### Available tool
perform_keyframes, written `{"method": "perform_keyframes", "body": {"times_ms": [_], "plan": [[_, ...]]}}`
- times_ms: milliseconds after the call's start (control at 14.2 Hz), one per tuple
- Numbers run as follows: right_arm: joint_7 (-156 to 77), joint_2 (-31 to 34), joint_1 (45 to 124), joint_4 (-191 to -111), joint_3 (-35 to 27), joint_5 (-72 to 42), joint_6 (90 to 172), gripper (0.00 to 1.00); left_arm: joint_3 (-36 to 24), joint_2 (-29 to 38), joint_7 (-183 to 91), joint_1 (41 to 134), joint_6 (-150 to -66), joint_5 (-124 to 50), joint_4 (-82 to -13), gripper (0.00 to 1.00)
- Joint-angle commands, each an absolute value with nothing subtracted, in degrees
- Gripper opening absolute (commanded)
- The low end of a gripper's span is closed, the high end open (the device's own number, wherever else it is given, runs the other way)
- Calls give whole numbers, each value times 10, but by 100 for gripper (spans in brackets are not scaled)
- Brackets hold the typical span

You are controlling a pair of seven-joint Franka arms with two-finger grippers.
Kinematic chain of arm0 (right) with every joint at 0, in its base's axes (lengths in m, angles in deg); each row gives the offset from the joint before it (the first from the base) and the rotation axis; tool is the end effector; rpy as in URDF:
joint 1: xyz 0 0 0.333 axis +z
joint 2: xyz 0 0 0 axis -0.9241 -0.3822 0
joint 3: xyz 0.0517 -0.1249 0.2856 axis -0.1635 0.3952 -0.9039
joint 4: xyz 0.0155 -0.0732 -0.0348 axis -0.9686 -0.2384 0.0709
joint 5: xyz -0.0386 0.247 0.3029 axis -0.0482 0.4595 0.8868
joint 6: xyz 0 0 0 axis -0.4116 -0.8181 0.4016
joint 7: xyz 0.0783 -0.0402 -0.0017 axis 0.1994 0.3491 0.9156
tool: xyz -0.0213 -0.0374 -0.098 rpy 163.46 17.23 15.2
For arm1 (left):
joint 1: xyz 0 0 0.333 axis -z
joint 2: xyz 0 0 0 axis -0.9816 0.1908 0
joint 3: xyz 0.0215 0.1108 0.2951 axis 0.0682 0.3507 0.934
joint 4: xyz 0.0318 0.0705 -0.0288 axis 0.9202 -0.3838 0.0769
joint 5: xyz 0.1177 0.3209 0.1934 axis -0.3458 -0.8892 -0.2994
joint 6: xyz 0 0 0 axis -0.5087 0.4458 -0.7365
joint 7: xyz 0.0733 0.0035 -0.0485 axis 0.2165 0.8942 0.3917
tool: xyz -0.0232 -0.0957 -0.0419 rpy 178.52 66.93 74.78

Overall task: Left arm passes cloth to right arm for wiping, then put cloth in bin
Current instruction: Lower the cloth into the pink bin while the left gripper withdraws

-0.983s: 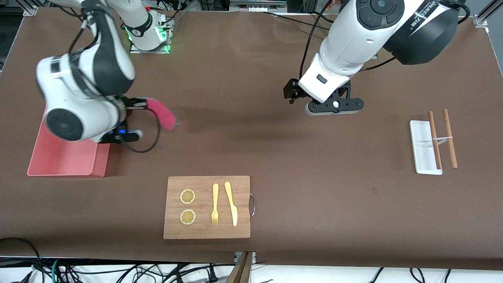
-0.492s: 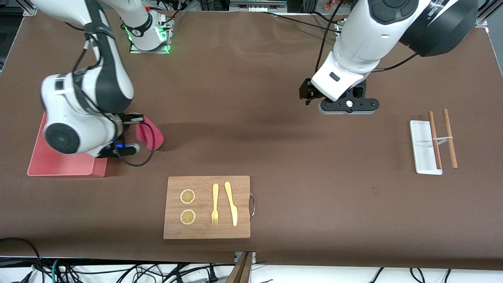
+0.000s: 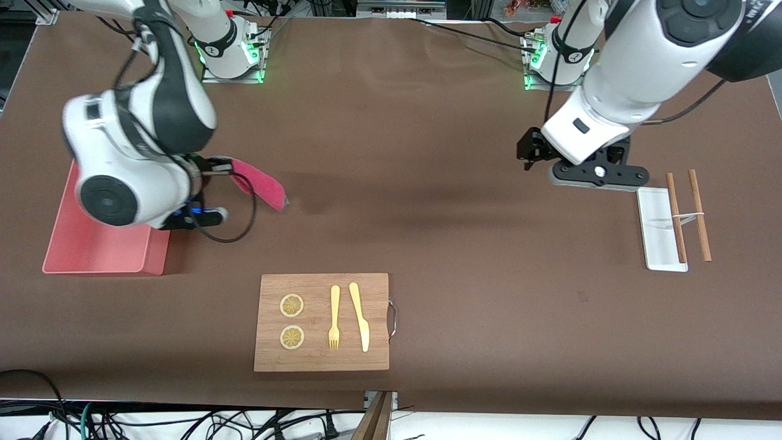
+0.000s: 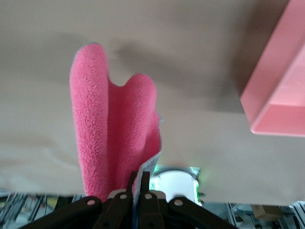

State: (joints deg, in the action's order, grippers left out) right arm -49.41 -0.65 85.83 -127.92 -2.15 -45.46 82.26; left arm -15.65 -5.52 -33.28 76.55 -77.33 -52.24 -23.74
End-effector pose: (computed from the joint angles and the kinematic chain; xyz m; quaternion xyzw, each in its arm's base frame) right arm 0.5989 0.1445 0.4478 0.9523 0.0547 -0.2998 0.0171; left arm 0.5821 -0.2188 0.5922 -0.9985 0.0477 0.0271 0.0030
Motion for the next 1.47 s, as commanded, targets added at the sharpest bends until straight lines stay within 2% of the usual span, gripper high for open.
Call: {"method": "perform_keyframes", "body": {"times_ms": [0, 140, 351, 632, 843, 1194, 1405], "plan": [[-422, 4, 813, -1253, -15, -461, 759, 0, -76, -106, -430, 774, -802, -473, -297, 100], [-352, 16, 804, -1251, 19, -486, 747, 0, -17, -132, -460, 800, -837, -472, -334, 100], [-209, 19, 804, -1251, 91, -549, 738, 0, 35, -157, -463, 801, -853, -473, -392, 100], [-91, 19, 803, -1250, 184, -585, 751, 0, 39, -215, -490, 808, -914, -480, -449, 100], [-62, 18, 801, -1251, 211, -600, 767, 0, 50, -214, -524, 800, -904, -480, -446, 100], [-52, 17, 791, -1252, 211, -595, 784, 0, 50, -201, -526, 795, -887, -480, -439, 100], [-53, 31, 790, -1297, 205, -595, 835, 0, 49, -200, -526, 795, -887, -480, -439, 100]]}}
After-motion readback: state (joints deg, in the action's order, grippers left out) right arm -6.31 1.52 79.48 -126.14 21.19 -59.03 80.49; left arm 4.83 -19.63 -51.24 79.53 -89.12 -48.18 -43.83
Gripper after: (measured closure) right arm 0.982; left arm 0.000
